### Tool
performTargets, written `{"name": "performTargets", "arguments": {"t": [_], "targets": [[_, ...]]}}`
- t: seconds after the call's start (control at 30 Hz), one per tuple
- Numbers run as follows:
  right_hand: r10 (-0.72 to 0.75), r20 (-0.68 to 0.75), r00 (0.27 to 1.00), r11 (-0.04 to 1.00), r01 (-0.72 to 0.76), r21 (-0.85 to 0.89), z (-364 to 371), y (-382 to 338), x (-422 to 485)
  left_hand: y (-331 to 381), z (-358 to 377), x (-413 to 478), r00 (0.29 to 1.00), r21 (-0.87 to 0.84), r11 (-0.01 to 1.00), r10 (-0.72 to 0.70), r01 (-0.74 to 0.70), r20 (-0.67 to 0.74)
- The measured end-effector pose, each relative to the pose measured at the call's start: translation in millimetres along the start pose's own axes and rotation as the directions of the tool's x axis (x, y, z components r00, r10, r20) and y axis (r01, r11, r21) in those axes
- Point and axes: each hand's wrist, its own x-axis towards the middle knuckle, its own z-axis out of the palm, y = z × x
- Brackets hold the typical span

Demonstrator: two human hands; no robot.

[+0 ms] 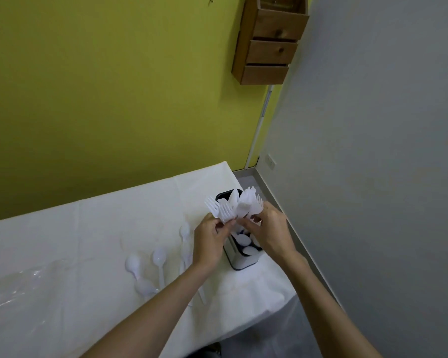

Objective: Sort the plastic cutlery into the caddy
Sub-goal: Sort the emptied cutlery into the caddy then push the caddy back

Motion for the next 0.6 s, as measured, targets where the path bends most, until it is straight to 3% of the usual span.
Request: {"name": "performTargets", "arguments": {"t": [0.13, 0.37, 0.5, 0.6], "targets": [[-0.033, 0.057, 0.998, 0.998, 0.03, 0.049, -10, 13, 0, -5, 8, -3, 0.997, 0.053, 0.996, 0.063, -0.065, 0.047], [-0.1, 0.117, 0.988, 0.992, 0.09, 0.085, -21, 17, 2, 7, 5, 1, 0.979, 0.085, 0.981, 0.183, -0.176, -0.091], [-0.112, 0.143, 0.983, 0.982, 0.087, 0.167, -23, 17, 1, 2, 6, 4, 0.989, 0.149, 0.978, 0.149, -0.147, -0.005], [-0.192, 0.137, 0.972, 0.968, 0.165, 0.192, -23, 16, -4, -4, 12, 1, 0.977, 0.234, 0.949, 0.202, -0.211, 0.065]]}}
